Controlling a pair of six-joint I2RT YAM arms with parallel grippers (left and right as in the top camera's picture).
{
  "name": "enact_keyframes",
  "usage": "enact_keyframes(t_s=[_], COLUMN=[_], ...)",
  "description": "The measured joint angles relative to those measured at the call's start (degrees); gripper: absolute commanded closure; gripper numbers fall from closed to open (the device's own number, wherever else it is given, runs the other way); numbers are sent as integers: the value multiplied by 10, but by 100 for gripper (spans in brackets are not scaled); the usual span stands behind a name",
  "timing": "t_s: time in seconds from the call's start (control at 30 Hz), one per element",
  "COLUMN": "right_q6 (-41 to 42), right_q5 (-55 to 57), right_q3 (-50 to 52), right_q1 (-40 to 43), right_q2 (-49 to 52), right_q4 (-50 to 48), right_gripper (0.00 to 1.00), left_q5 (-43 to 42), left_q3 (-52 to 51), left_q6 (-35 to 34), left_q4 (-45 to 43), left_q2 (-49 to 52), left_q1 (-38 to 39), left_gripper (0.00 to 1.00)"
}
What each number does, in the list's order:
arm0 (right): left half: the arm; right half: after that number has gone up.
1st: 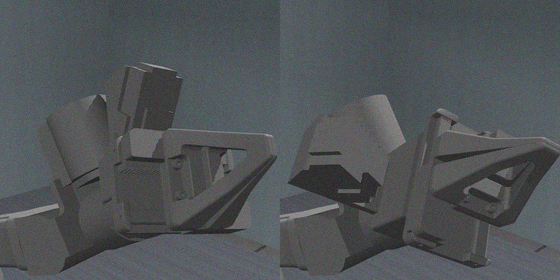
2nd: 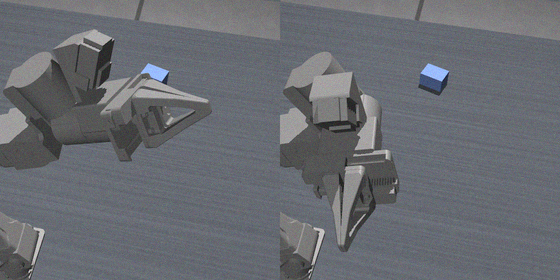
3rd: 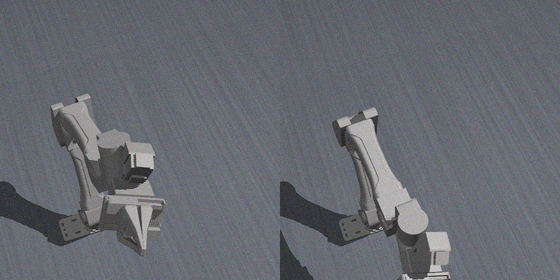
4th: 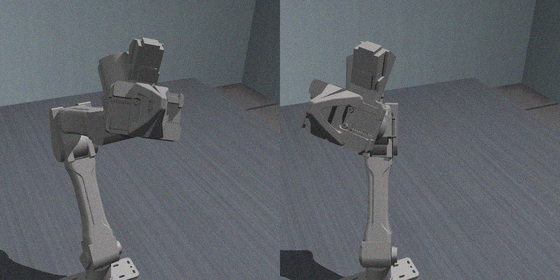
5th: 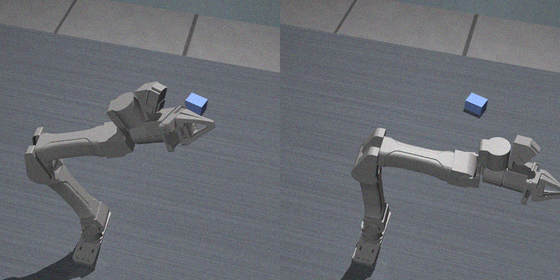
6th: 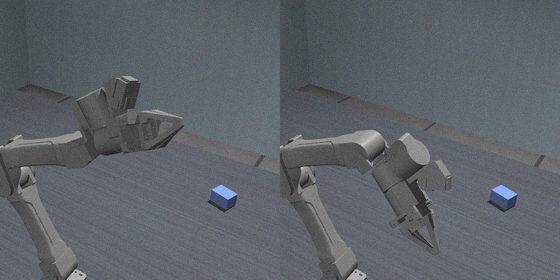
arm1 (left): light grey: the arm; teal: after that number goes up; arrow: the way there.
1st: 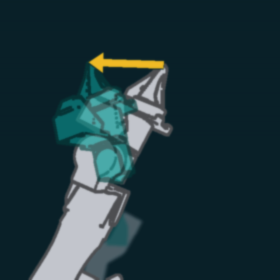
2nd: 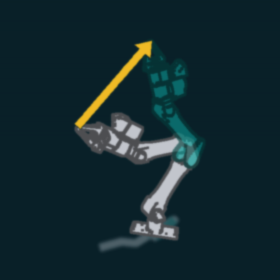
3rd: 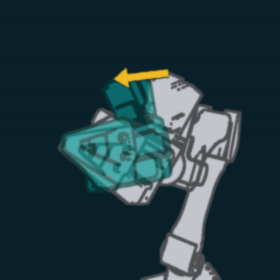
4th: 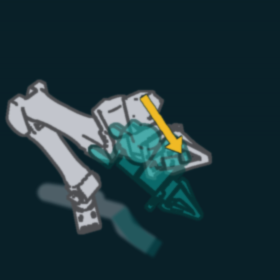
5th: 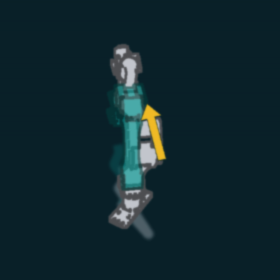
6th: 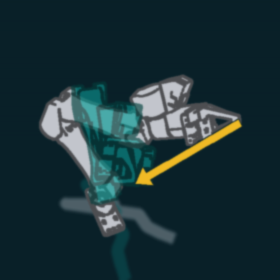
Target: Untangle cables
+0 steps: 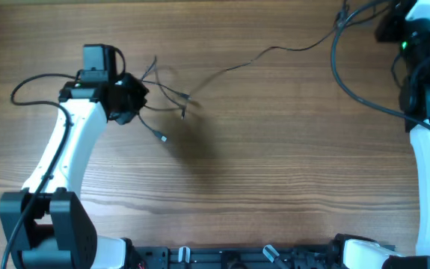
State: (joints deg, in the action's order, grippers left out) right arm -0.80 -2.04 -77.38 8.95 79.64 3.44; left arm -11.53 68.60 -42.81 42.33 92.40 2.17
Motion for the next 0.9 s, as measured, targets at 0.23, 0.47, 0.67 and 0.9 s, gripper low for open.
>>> enact_keyframes(t_s=[0.23,0.47,0.67,0.9], right_q6=[-162,-241,-254,-226], right_q5=[191,201,194,153], right_q3=[-1,-12,-212,-382], right_q1=[25,80,93,113], right_q2=[4,59,199,297], right_q4=[-298,-320,-174,-138], right_gripper=[96,96,96,96], left_q5=[135,161,133,129], left_q3=[-10,-72,-83,-83], left_q6=[-11,-90,-49,15], left_q4=[51,-12,-23,-43], left_q2=[9,59,81,81], left_q1=[45,52,105,173], left_gripper=[96,96,96,96])
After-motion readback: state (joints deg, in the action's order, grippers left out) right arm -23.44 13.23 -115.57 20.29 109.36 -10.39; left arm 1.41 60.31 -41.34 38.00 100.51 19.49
